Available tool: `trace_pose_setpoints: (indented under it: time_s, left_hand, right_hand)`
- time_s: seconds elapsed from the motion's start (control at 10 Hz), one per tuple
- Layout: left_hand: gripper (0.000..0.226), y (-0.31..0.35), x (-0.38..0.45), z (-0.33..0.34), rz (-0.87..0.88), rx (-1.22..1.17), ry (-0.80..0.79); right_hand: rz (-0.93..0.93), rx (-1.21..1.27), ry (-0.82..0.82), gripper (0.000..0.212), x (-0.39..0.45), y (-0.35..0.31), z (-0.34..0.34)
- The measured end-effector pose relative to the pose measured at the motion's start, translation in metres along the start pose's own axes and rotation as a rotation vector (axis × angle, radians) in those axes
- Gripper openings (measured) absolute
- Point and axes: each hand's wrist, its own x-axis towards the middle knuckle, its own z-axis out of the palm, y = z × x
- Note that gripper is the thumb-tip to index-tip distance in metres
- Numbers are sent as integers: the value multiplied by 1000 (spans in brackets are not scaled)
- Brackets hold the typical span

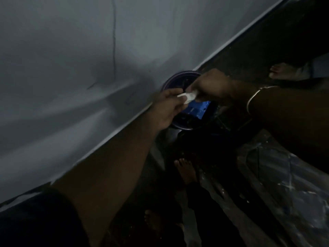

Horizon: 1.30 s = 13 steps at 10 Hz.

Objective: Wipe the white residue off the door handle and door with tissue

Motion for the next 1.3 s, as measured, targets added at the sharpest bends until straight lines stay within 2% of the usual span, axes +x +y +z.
trace_pose_setpoints:
  time_s: [0.1, 0.2, 0.3, 0.4, 0.5, 0.6, 0.7, 0.8, 0.9, 1.0, 1.1, 1.2, 1.3]
  left_hand:
    - [26, -14, 23, -2, 64, 57, 27]
    - [27, -20, 42, 1, 86, 129, 91]
    - [26, -28, 61, 2, 93, 159, 195]
    - [32, -40, 83, -3, 91, 198, 180]
    - [26, -51, 105, -14, 120, 340, 142]
    - [15, -65, 128, -30, 145, 457, 120]
    - [16, -84, 150, -41, 150, 579, 110]
    - [23, -93, 166, -41, 195, 766, 21]
    - [42, -103, 182, -40, 201, 869, -32]
    - [44, -109, 183, -33, 153, 845, -7]
    - [43, -112, 169, -31, 149, 828, 10]
    - [39, -103, 139, -32, 168, 822, -3]
    - [35, -93, 116, -31, 142, 905, 42]
  right_hand:
    - [-4, 42, -5, 7, 20, 11, 2]
    - [-97, -206, -2, 18, 28, 19, 5]
    - [-163, -463, -5, 14, 49, 18, 3]
    - [-235, -663, 1, 14, 73, 29, 11]
    - [-277, -677, -10, 17, 107, 38, 14]
    - [-257, -679, -109, 12, 134, 49, 21]
    - [76, -593, -226, 21, 102, 164, 93]
    - [-44, -875, -407, 29, 15, 305, 202]
    - [-293, -887, -283, 36, 27, 310, 213]
    - [-383, -927, -181, 28, 32, 318, 206]
    - [-325, -849, -222, 24, 28, 316, 211]
    - [-229, -718, -148, 31, 28, 298, 192]
    - [-189, -736, -145, 29, 28, 290, 171]
